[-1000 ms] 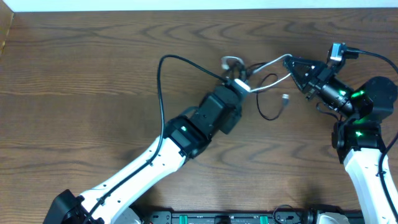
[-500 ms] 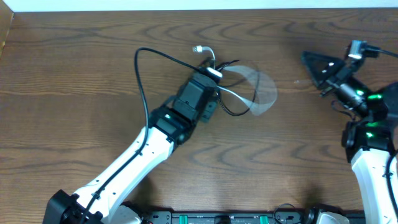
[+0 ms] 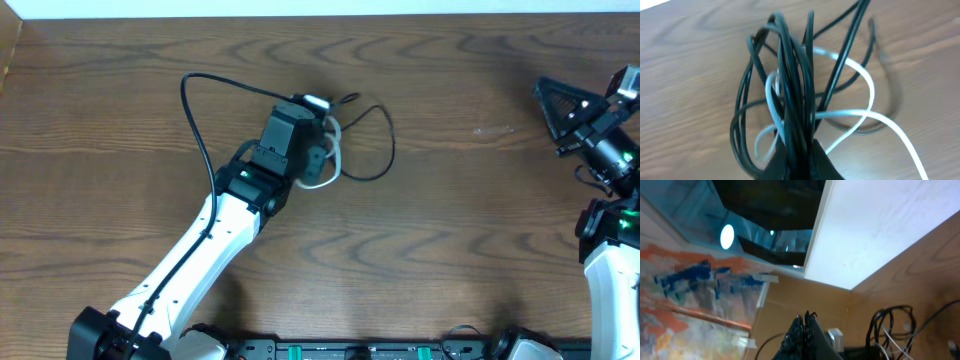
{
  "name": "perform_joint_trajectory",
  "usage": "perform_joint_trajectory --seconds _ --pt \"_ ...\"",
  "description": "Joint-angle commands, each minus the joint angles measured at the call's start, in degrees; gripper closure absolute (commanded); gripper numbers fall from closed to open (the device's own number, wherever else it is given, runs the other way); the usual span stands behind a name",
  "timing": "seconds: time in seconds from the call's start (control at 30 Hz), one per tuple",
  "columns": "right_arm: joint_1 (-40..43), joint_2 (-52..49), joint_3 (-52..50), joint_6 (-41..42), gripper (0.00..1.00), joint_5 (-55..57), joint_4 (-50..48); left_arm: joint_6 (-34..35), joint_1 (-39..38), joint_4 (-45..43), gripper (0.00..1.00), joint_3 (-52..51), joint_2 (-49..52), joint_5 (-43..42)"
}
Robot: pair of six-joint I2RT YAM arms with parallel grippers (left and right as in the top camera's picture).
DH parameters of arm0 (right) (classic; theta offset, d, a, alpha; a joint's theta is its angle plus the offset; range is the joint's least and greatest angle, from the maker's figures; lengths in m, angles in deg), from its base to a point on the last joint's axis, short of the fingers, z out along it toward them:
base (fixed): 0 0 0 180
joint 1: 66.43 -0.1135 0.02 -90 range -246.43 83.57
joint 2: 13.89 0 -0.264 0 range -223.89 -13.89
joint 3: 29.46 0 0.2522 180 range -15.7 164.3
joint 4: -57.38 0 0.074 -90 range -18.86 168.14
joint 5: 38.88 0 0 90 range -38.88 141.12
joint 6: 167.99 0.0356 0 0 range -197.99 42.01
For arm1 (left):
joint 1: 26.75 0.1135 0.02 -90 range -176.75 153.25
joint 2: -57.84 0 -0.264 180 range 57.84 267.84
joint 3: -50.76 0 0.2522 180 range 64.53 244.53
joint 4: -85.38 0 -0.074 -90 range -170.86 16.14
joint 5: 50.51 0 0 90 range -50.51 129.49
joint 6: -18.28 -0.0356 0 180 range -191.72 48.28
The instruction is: Untangle cables
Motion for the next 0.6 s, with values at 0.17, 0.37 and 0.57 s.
perform_joint_trajectory --seconds 0.17,0.37,0.57 --pt "-2.82 0.33 0.59 -15.41 0.57 -6.10 11.63 -0.15 -0.17 -11.80 0.92 0.00 0.09 -30.42" --pt "-6.47 0.33 0.59 -24.79 0.22 -5.84 24.09 -0.13 -0.28 -14.86 0.92 0.00 0.09 -33.99" --pt "-12.52 0.33 0.57 -28.15 0.06 -3.26 27.67 -0.13 -2.58 -17.09 0.93 0.00 0.09 -34.01"
